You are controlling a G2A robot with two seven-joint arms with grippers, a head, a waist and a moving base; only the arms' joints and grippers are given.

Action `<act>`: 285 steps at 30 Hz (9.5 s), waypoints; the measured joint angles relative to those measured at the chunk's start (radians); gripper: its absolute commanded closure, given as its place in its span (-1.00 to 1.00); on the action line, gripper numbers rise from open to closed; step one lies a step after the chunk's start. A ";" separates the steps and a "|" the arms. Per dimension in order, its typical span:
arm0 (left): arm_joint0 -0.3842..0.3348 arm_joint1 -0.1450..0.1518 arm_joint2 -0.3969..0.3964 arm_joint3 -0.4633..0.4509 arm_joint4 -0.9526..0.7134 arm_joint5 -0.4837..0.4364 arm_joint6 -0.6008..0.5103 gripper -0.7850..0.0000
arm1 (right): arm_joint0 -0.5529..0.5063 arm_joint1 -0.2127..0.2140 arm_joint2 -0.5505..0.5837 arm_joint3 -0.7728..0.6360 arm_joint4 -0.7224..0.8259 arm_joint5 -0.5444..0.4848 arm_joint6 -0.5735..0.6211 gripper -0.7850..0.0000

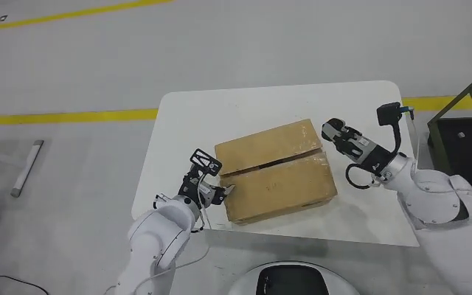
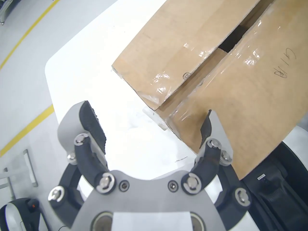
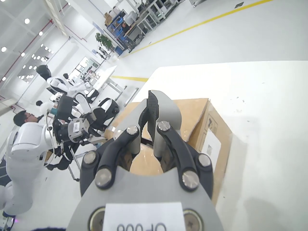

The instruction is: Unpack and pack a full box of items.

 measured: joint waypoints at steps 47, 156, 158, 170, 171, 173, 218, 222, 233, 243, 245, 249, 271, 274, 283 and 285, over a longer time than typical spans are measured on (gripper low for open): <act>0.214 0.015 -0.069 -0.011 -0.084 0.087 -0.083 1.00 | -0.260 0.002 0.041 -0.063 -0.586 0.206 -0.269 1.00; -0.004 0.023 0.139 0.138 0.072 0.032 0.193 -1.00 | -0.066 -0.064 -0.259 0.013 -0.937 0.249 -0.260 1.00; 0.003 0.023 0.140 0.154 0.078 0.040 0.220 -1.00 | -0.068 -0.065 -0.258 0.014 -0.934 0.243 -0.259 1.00; -0.046 -0.002 0.228 0.288 0.123 0.170 0.365 -1.00 | -0.064 -0.073 -0.269 0.018 -0.931 0.239 -0.254 1.00; -0.048 -0.004 0.231 0.294 0.125 0.179 0.375 -1.00 | -0.064 -0.074 -0.270 0.019 -0.931 0.239 -0.254 1.00; -0.051 -0.007 0.233 0.307 0.123 0.198 0.401 -1.00 | -0.064 -0.075 -0.272 0.020 -0.931 0.238 -0.252 1.00; -0.153 -0.058 0.259 0.276 0.004 0.269 0.607 -1.00 | -0.083 -0.099 -0.238 -0.018 -0.887 0.276 -0.263 1.00; -0.183 -0.065 0.284 0.289 0.012 0.248 0.628 -1.00 | -0.090 -0.099 -0.192 -0.061 -0.858 0.317 -0.273 1.00; -0.266 -0.093 0.373 0.328 0.025 0.226 0.605 -1.00 | -0.190 -0.087 0.034 -0.170 -0.815 0.376 -0.267 1.00; -0.354 -0.135 0.482 0.397 0.036 0.259 0.562 -1.00 | -0.335 -0.083 0.218 -0.225 -0.729 0.377 -0.282 1.00; -0.374 -0.145 0.501 0.412 0.041 0.270 0.556 -1.00 | -0.358 -0.084 0.239 -0.238 -0.700 0.375 -0.286 1.00; -0.393 -0.156 0.508 0.421 0.042 0.292 0.538 -1.00 | -0.389 -0.088 0.265 -0.267 -0.581 0.341 -0.288 0.58; -0.102 -0.097 0.139 0.053 0.011 0.230 0.172 -1.00 | -0.284 -0.029 0.221 -0.234 0.031 -0.258 0.485 -1.00; -0.069 -0.091 0.109 0.033 0.011 0.211 0.166 -1.00 | -0.266 -0.021 0.196 -0.242 -0.059 -0.261 0.531 -1.00; -0.022 -0.085 0.082 0.011 0.016 0.197 0.182 -1.00 | -0.224 -0.006 0.118 -0.266 -0.285 -0.229 0.574 0.04; -0.022 -0.085 0.085 0.010 0.014 0.196 0.187 -1.00 | -0.214 -0.004 0.099 -0.266 -0.296 -0.223 0.563 0.24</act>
